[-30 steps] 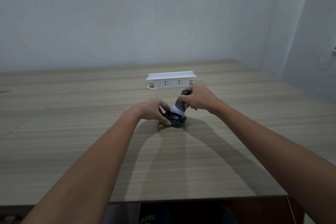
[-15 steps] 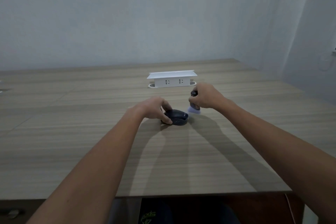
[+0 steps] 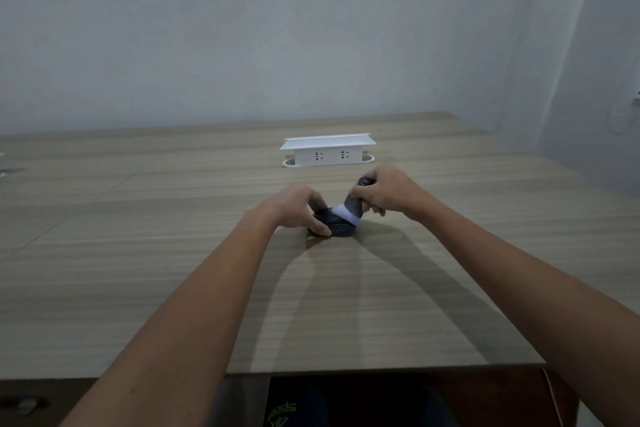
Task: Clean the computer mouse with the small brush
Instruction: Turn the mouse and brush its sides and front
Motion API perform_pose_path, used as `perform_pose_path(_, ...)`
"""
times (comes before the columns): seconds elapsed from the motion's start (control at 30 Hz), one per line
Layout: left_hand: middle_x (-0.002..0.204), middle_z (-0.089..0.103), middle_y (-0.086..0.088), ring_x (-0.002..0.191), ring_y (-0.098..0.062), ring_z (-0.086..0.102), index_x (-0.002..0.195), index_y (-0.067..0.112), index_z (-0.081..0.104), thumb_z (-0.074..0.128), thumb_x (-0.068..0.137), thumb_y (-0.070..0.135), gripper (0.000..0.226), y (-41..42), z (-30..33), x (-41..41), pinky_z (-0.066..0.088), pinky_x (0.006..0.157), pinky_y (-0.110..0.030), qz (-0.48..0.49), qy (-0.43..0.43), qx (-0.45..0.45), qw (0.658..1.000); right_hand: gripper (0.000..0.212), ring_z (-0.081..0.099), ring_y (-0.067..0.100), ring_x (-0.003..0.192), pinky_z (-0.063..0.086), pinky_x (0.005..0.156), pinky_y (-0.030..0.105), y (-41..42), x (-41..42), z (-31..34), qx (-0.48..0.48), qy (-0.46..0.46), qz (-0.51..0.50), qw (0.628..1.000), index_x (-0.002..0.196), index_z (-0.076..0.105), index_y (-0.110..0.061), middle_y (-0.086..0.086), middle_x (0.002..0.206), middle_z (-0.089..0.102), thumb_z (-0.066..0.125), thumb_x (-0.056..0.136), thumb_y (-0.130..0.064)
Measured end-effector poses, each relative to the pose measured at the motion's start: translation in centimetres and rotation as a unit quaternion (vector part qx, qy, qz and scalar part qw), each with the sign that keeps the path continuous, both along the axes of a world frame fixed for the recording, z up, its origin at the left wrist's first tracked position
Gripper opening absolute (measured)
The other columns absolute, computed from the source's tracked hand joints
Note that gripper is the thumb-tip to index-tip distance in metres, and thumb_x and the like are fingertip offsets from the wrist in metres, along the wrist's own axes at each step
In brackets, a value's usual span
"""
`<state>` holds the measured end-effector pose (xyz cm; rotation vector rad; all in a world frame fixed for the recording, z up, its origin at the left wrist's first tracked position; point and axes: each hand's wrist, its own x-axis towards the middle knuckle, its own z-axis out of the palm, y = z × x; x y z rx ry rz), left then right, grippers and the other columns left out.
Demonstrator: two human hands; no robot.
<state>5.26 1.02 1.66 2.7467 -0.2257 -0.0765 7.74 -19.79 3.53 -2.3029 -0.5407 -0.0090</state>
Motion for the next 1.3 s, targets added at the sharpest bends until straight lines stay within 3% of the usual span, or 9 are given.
perform_pose_path(0.13, 0.112, 0.071, 0.002, 0.09, -0.013, 0.062, 0.119, 0.014, 0.07, 0.087, 0.07, 0.035, 0.056, -0.1, -0.1, 0.1, 0.044, 0.072, -0.022, 0.002, 0.0, -0.012, 1.0, 0.018, 0.062, 0.023, 0.054, 0.045, 0.047, 0.024, -1.0, 1.1, -0.2, -0.019, -0.029, -0.06, 0.998, 0.071, 0.07, 0.006, 0.017, 0.068, 0.072, 0.061, 0.077, -0.009)
perform_pose_path(0.27, 0.108, 0.074, 0.001, 0.089, -0.014, 0.064, 0.114, 0.014, 0.073, 0.088, 0.068, 0.036, 0.054, 0.1, -0.4, 0.4, 0.046, 0.069, -0.022, 0.008, -0.007, -0.015, 1.0, 0.02, 0.051, 0.008, 0.037, 0.043, 0.041, 0.022, -0.6, -0.3, -0.8, 0.067, -0.001, -0.013, 0.998, 0.064, 0.068, -0.006, 0.005, 0.055, 0.067, 0.062, 0.083, -0.01)
perform_pose_path(0.4, 0.105, 0.074, 0.001, 0.087, -0.013, 0.065, 0.111, 0.015, 0.074, 0.09, 0.065, 0.04, 0.055, 0.1, -0.7, 0.6, 0.047, 0.067, -0.021, 0.014, -0.01, -0.021, 1.0, 0.02, 0.058, 0.019, 0.048, 0.047, 0.048, 0.029, -1.3, 0.4, -1.1, 0.015, -0.017, -0.059, 0.998, 0.069, 0.071, 0.005, 0.014, 0.064, 0.072, 0.061, 0.079, -0.009)
perform_pose_path(0.6, 0.102, 0.074, 0.0, 0.091, -0.016, 0.066, 0.106, 0.014, 0.074, 0.091, 0.061, 0.045, 0.058, 0.0, -1.1, 0.8, 0.054, 0.079, -0.031, 0.03, -0.021, -0.02, 0.999, 0.026, 0.051, 0.011, 0.04, 0.044, 0.041, 0.023, -0.9, -0.1, -1.1, 0.083, 0.007, -0.014, 0.996, 0.06, 0.066, -0.012, 0.006, 0.057, 0.067, 0.063, 0.086, -0.01)
perform_pose_path(0.7, 0.1, 0.073, 0.001, 0.093, -0.018, 0.067, 0.105, 0.015, 0.074, 0.09, 0.058, 0.049, 0.06, 0.0, -1.3, 0.7, 0.057, 0.085, -0.039, 0.034, -0.025, -0.019, 0.999, 0.023, 0.055, 0.014, 0.046, 0.041, 0.037, 0.018, -1.4, 0.8, -1.1, 0.028, -0.001, -0.058, 0.998, 0.064, 0.071, -0.005, 0.007, 0.059, 0.067, 0.06, 0.084, -0.007)
perform_pose_path(0.8, 0.102, 0.072, 0.001, 0.095, -0.017, 0.066, 0.107, 0.016, 0.073, 0.089, 0.058, 0.051, 0.062, 0.2, -1.5, 0.8, 0.056, 0.087, -0.038, 0.037, -0.024, -0.02, 0.999, 0.021, 0.057, 0.014, 0.047, 0.044, 0.041, 0.021, -1.7, 1.4, -1.2, 0.065, 0.003, -0.063, 0.996, 0.066, 0.069, -0.006, 0.009, 0.061, 0.069, 0.062, 0.086, -0.008)
perform_pose_path(0.93, 0.105, 0.071, 0.002, 0.096, -0.016, 0.065, 0.108, 0.017, 0.072, 0.09, 0.06, 0.049, 0.061, 0.3, -1.4, 0.9, 0.055, 0.086, -0.034, 0.036, -0.02, -0.025, 0.999, 0.017, 0.057, 0.008, 0.042, 0.047, 0.044, 0.02, -1.9, 1.3, -2.7, 0.077, 0.063, -0.031, 0.994, 0.084, 0.071, -0.002, 0.007, 0.062, 0.07, 0.064, 0.093, -0.014)
perform_pose_path(1.1, 0.105, 0.072, 0.001, 0.093, -0.016, 0.065, 0.109, 0.016, 0.072, 0.089, 0.061, 0.048, 0.06, 0.4, -1.5, 1.1, 0.055, 0.084, -0.034, 0.038, -0.021, -0.021, 0.999, 0.018, 0.045, 0.015, 0.042, 0.039, 0.043, 0.023, -3.5, 1.0, -2.4, 0.171, 0.169, -0.042, 0.97, 0.074, 0.069, -0.001, 0.006, 0.053, 0.06, 0.065, 0.087, -0.013)
perform_pose_path(1.3, 0.102, 0.072, 0.002, 0.093, -0.017, 0.065, 0.107, 0.017, 0.072, 0.089, 0.059, 0.051, 0.061, 0.2, -1.6, 1.3, 0.056, 0.084, -0.036, 0.048, -0.019, -0.019, 0.999, 0.02, 0.058, 0.014, 0.047, 0.047, 0.043, 0.02, -2.1, 0.6, -3.4, 0.134, 0.097, -0.053, 0.985, 0.087, 0.071, 0.003, 0.008, 0.063, 0.069, 0.059, 0.094, -0.012)
